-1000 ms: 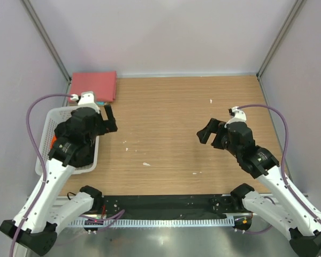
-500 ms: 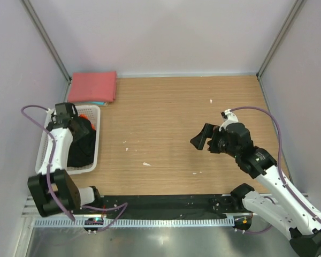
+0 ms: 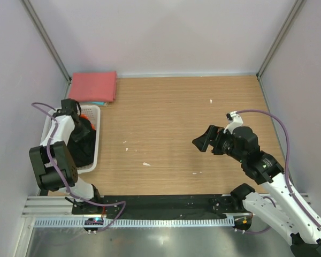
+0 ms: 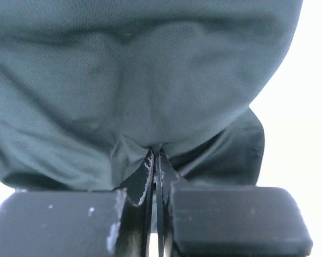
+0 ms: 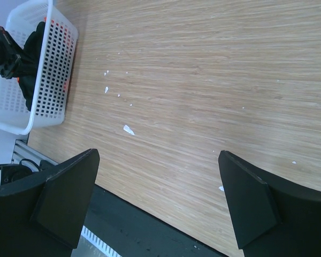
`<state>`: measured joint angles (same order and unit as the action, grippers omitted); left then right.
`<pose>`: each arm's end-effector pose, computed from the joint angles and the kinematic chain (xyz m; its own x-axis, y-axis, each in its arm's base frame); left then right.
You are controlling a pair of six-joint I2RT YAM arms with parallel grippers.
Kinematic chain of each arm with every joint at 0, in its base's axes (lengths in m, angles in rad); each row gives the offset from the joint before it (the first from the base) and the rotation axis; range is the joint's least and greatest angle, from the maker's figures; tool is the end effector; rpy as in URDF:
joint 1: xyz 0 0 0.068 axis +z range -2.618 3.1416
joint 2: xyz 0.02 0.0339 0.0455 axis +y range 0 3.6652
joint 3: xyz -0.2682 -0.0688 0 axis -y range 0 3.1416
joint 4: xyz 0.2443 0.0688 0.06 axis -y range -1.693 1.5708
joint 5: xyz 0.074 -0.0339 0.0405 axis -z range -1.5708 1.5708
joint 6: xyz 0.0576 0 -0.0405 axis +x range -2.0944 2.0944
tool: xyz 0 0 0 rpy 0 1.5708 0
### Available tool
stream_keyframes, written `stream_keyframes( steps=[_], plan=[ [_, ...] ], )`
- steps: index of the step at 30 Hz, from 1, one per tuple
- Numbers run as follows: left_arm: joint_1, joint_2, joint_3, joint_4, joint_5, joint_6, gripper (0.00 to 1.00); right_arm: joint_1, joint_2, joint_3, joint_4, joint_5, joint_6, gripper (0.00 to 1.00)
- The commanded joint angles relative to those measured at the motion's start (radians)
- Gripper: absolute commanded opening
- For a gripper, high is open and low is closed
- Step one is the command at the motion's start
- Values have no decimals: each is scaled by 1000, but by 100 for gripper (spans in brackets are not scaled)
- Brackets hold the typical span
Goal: Fold and stack the t-shirts
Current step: Grab the tshirt from the pile
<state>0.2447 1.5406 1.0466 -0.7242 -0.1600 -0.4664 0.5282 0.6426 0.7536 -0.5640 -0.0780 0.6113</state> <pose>0.2895 0.0817 0.1958 -0.6817 -0.6278 -0.3757 -0.6707 0.7414 -0.0217 0.1356 0.0843 0.3034 -0.6327 0.2933 -0.7167 -0.2441 0.8028 0.5440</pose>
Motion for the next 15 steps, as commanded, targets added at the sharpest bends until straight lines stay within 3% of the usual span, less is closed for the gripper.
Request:
stream_keyframes(
  steps=[1, 8, 11, 12, 15],
  plan=[
    [2, -28, 114, -36, 17, 8, 0, 0, -11, 44, 9, -9, -10, 100],
    [-41, -213, 407, -155, -13, 2, 0, 0, 5, 49, 9, -3, 1, 100],
    [-82, -306, 553, -94, 98, -58, 0, 0, 11, 46, 18, 6, 8, 100],
    [-93, -325, 581, -61, 203, -80, 0, 0, 17, 47, 19, 7, 10, 100],
    [-177, -405, 632, 130, 363, -213, 0, 0, 32, 59, 10, 20, 16, 100]
  ],
)
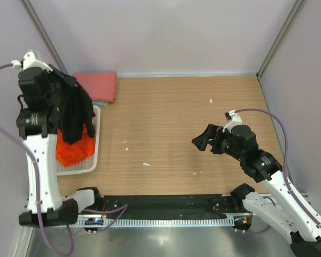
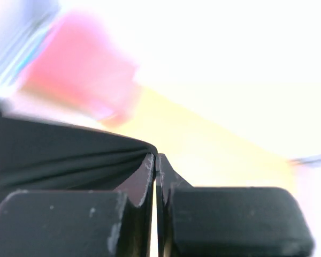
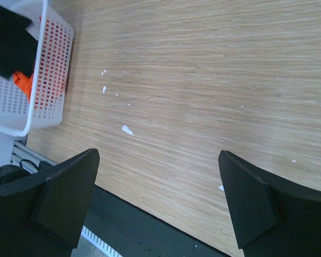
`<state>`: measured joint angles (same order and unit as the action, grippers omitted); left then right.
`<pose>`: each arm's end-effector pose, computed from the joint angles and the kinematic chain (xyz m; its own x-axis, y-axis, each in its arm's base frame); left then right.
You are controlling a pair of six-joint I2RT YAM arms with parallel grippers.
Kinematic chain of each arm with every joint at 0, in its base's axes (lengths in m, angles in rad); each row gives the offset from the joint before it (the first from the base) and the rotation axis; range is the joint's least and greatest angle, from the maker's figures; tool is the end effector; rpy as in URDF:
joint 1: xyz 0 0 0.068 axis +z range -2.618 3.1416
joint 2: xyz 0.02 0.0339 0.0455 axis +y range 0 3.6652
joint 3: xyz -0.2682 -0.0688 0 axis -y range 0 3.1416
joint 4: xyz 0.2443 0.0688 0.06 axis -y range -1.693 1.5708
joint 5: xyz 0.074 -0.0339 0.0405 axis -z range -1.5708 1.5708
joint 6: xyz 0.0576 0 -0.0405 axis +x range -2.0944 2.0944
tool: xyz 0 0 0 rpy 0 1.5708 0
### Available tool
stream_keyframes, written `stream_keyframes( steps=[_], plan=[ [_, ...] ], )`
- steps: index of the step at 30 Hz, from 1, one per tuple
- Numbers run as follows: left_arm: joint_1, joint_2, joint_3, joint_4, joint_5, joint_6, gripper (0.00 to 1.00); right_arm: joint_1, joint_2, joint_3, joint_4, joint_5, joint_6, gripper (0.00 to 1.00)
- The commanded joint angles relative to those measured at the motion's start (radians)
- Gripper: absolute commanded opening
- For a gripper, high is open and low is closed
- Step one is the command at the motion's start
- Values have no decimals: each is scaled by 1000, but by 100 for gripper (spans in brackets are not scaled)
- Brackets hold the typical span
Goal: Fold and stack the t-shirts
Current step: Grab the tshirt from the pile, then move the tshirt to the center of the board
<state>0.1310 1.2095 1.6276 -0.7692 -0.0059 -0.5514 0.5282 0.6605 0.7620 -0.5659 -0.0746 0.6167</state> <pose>0.2455 0.0327 0.4731 -0.2191 -0.5573 -0.8009 -0.2946 0.8203 -0.4902 0.1384 0.0857 0.3036 -0.6395 0.2946 -0.7101 -0.2332 0.8058 0.5443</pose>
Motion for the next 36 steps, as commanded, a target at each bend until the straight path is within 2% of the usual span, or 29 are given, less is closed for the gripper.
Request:
stream_keyframes(
  steps=[1, 4, 6, 9, 10, 12, 13, 14, 16, 18, 19, 22, 24, 25, 27, 31, 36],
  plan=[
    [-91, -103, 41, 282, 234, -157, 0, 0, 16, 54, 11, 19, 14, 100],
    [-209, -125, 5, 437, 316, -266, 0, 0, 22, 59, 6, 27, 20, 100],
    [-287, -130, -34, 481, 346, -315, 0, -2, 22, 60, -3, 30, 28, 100],
    [-381, -143, -179, 551, 403, -335, 0, 0, 10, 57, -28, 48, 40, 100],
    [-402, -152, -278, 565, 403, -332, 0, 0, 5, 53, -37, 58, 44, 100],
    [-474, -177, -395, 582, 373, -312, 0, 0, -9, 40, -63, 108, 64, 100],
    [-499, -183, -517, 587, 357, -308, 0, 0, -13, 36, -77, 128, 74, 100],
    [-523, -185, -576, 587, 328, -306, 0, 0, -19, 28, -107, 140, 83, 100],
    [-586, -170, -740, 584, 310, -303, 11, 0, -22, 20, -135, 174, 109, 100],
    [-622, -140, -829, 561, 278, -305, 23, 0, -25, 11, -175, 194, 124, 99],
    [-626, -134, -886, 523, 264, -300, 24, 0, -28, 0, -198, 197, 139, 99],
    [-653, -160, -940, 440, 189, -291, 28, -2, -48, -21, -216, 213, 172, 97],
    [-663, -189, -940, 407, 150, -275, 40, 0, -58, -49, -200, 196, 173, 95],
    [-665, -214, -936, 369, 139, -269, 42, 0, -56, -59, -187, 165, 172, 93],
    [-665, -231, -914, 338, 124, -236, 47, 0, -36, -84, -164, 156, 184, 82],
    [-665, -214, -865, 256, 127, -167, 54, 0, 75, -128, -141, 191, 247, 70],
    [-665, -121, -809, 280, 159, -111, 65, 0, 197, -208, -51, 200, 377, 67]
  ],
)
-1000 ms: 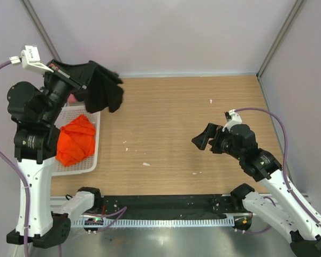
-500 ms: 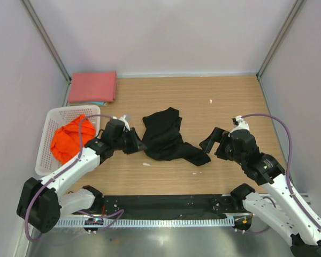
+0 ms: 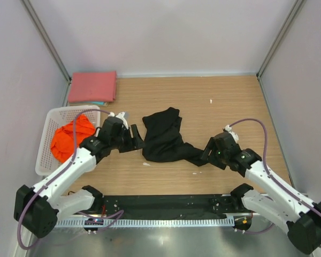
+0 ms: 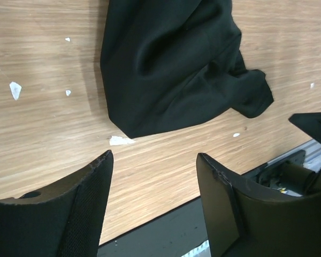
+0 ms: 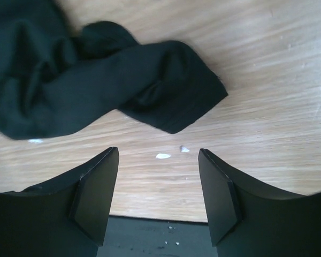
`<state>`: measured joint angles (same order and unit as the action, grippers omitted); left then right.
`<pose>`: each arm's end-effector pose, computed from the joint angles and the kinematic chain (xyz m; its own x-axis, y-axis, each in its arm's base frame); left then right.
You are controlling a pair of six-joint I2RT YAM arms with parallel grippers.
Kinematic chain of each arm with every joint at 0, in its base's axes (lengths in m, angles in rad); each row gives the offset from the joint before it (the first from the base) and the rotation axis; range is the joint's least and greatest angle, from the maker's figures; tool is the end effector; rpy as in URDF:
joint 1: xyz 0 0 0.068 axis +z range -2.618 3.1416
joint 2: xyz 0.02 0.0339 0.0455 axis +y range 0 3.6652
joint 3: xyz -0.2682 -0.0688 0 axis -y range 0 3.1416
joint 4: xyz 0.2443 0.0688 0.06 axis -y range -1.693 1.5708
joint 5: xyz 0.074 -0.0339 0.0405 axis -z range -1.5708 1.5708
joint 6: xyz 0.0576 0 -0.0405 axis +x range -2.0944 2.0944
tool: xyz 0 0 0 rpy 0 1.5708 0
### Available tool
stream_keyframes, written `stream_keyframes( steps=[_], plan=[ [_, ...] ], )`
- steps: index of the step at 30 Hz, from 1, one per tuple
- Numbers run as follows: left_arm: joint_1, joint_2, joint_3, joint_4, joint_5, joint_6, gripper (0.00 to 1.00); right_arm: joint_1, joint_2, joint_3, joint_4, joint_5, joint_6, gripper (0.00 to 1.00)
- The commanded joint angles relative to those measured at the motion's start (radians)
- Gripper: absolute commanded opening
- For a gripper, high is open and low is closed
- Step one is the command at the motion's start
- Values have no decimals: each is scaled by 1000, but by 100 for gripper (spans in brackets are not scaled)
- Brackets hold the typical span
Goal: Fold and stack the t-shirts
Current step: Move the tshirt to the center of the board, then flatten the tshirt out
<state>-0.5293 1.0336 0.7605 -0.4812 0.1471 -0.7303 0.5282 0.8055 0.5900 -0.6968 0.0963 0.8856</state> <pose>0.1939 -0.1232 0.2461 -0.8350 -0.2760 -0.4759 0.0465 0.8266 -0.5609 0.1462 0.0789 0.2094 -0.7814 0.4364 -0.4461 0.2436 0.8715 0.4257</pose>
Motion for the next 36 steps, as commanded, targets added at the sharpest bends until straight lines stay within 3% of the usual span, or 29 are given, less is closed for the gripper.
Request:
stream_keyframes(
  steps=[1, 6, 12, 16, 19, 20, 21, 22, 23, 24, 25, 26, 28, 30, 32, 34, 36],
  plan=[
    [-5, 86, 80, -8, 6, 78, 66, 0, 70, -56, 112, 36, 125, 67],
    [-5, 329, 232, -2, -3, 111, 66, 0, 159, -91, 181, 103, 164, 66],
    [-5, 564, 353, 35, -3, 129, 66, 0, 155, -165, 285, 126, 222, 63],
    [-5, 715, 437, 38, 43, 134, 62, 0, 210, -190, 373, 143, 245, 63],
    [-5, 779, 508, 38, 98, 129, 47, 0, 262, -168, 390, 151, 256, 61],
    [-5, 796, 528, 32, 104, 127, 28, 0, 293, -165, 398, 160, 254, 59],
    [-5, 799, 566, 17, 105, 126, 19, -2, 305, -159, 408, 164, 253, 57],
    [-5, 803, 586, 10, 95, 123, 12, -2, 319, -147, 433, 171, 247, 52],
    [-5, 812, 633, 1, 69, 120, 0, -7, 352, -138, 445, 186, 239, 34],
    [-3, 818, 666, -25, 54, 112, 0, -14, 368, -124, 448, 197, 211, 23],
    [-3, 822, 700, -34, 42, 108, 0, -28, 385, -70, 421, 212, 196, 9],
    [-1, 827, 776, -37, 26, 106, 0, -43, 402, -33, 390, 264, 182, 1],
    [9, 847, 885, -66, 22, 91, 0, -114, 402, 115, 308, 295, 84, 1],
    [40, 868, 1106, -115, 26, 62, 0, -201, 397, 262, 238, 319, -11, 1],
    [64, 879, 1329, -151, 23, 28, 0, -237, 409, 535, 111, 356, -144, 1],
    [68, 898, 1469, -226, -44, 28, 0, -269, 452, 803, -19, 427, -241, 1],
    [72, 917, 1655, -348, -113, 28, 0, -286, 475, 934, -85, 444, -276, 1]
  ],
)
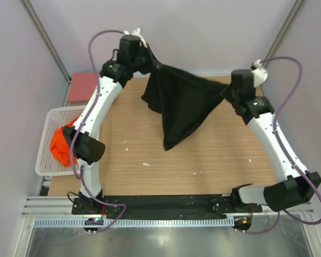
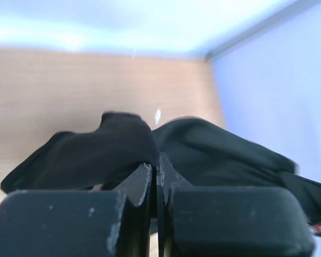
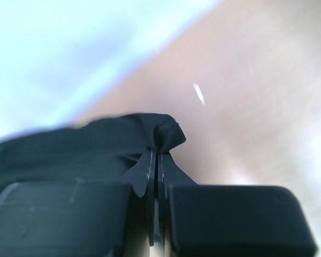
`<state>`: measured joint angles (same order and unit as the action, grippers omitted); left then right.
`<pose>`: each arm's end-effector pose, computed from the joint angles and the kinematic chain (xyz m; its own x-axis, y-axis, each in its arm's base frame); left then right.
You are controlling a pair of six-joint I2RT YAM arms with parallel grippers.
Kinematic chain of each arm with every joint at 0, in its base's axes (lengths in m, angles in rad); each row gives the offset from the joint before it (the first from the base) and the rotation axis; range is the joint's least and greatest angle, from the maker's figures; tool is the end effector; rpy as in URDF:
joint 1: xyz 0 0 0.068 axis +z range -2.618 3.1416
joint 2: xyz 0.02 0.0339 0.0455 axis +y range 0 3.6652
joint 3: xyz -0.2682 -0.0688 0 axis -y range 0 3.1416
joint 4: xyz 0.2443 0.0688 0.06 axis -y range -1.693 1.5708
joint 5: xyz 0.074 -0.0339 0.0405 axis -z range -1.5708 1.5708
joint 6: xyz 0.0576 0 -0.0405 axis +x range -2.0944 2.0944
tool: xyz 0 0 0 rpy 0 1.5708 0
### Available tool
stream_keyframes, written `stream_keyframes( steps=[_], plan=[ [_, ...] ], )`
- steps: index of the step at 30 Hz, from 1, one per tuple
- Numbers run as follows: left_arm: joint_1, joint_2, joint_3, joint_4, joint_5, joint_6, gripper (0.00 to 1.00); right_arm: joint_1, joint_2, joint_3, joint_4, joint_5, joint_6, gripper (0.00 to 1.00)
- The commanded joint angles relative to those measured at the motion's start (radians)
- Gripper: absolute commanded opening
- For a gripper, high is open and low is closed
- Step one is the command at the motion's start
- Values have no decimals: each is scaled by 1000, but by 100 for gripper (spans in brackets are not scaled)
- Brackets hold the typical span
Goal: Fold and stack the t-shirts
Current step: Flatten the tshirt out
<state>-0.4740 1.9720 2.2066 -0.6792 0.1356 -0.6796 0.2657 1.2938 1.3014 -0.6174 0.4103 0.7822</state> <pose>0.4117 -0.2200 0.4192 -0.6501 -0.3663 -0.6657 0.1957 0.7658 -0.6126 0.2902 0.0551 0.3607 -0.3393 0.5775 -0.7425 0.4425 0.7946 0.4158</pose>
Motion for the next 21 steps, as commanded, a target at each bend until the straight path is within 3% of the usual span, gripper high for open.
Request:
stream_keyframes(
  steps=[1, 4, 8, 11, 15, 16, 19, 21],
  plan=[
    [18, -16, 247, -195, -116, -31, 0, -34, -11, 296, -206, 114, -185, 1],
    [18, -71, 188, -241, -96, -52, 0, -33, -72, 309, -213, 44, -224, 1],
    [-38, -315, -112, -154, -128, -51, 0, -34, -188, 243, -202, -33, -258, 1],
    [-107, -453, -286, -131, -238, -49, 0, -33, -287, 181, -219, -50, -261, 1],
    [-208, -574, -618, -63, -221, -98, 0, -33, -437, -119, -205, -209, -209, 1],
    [-269, -605, -807, -40, -241, -119, 1, -33, -471, -196, -202, -246, -175, 1],
    [-339, -677, -1060, 62, -271, -208, 2, -31, -586, -474, -174, -431, -77, 1],
    [-354, -709, -1224, 101, -272, -248, 2, -33, -638, -589, -192, -456, -41, 1]
  ],
)
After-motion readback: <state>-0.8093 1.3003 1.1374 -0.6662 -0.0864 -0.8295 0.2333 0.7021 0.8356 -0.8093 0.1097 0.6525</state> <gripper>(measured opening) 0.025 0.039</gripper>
